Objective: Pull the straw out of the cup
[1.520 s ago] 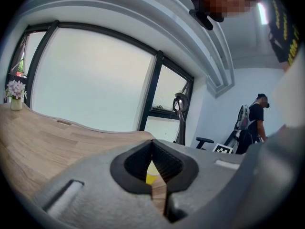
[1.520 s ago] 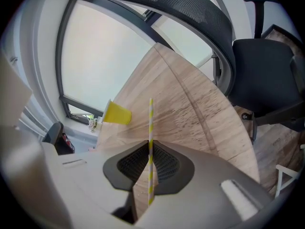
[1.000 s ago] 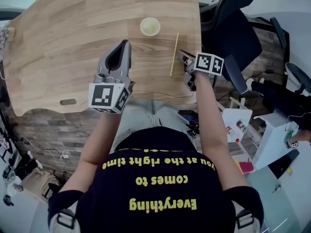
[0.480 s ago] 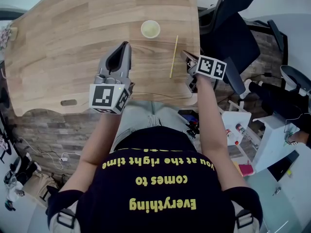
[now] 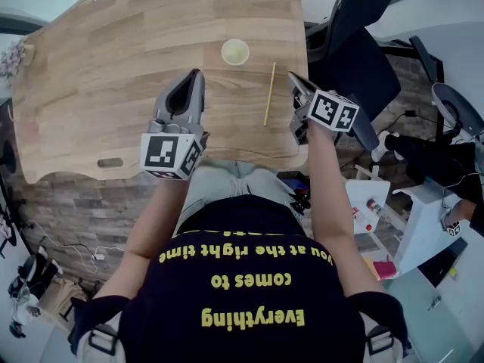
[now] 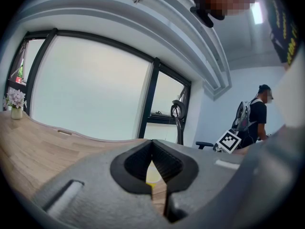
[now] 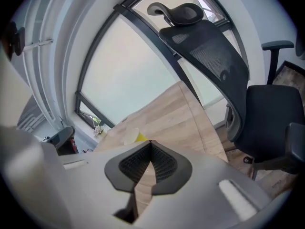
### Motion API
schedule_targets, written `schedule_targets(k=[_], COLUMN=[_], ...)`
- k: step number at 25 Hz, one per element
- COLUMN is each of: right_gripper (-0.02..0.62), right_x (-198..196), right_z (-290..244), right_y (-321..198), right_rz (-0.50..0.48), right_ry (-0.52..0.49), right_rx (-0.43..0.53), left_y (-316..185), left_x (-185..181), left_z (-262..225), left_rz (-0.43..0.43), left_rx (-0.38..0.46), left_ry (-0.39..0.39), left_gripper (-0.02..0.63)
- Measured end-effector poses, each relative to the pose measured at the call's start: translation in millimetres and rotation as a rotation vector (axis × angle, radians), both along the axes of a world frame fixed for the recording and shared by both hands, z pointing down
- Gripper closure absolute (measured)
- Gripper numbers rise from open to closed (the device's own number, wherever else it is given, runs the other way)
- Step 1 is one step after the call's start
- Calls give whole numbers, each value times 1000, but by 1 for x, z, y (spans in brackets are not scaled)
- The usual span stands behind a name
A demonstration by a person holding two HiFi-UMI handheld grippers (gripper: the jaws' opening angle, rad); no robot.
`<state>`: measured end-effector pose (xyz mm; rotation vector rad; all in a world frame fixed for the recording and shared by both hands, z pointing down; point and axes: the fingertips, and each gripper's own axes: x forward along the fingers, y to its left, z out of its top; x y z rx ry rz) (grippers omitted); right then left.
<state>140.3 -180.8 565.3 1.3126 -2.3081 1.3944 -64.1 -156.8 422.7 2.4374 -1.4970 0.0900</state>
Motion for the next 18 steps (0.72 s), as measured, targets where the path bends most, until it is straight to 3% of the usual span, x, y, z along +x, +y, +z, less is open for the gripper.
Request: schedule_targets(k=[5, 14, 18], right_gripper=[588, 588, 588], right_x=[-4, -13, -14], right_z=[-32, -93, -122], right_y=[-7, -8, -8], right_rz=[-3, -68, -61], right_ry=[3, 191, 199], right_rx=[96, 367, 478], left_y=[3, 3, 6], left_x=[-4, -14, -17], left_z=[-12, -40, -49], left_rz=[-10, -40, -52], left_rx=[24, 94, 114], left_ry=[2, -3, -7], left_gripper=[606, 606, 606])
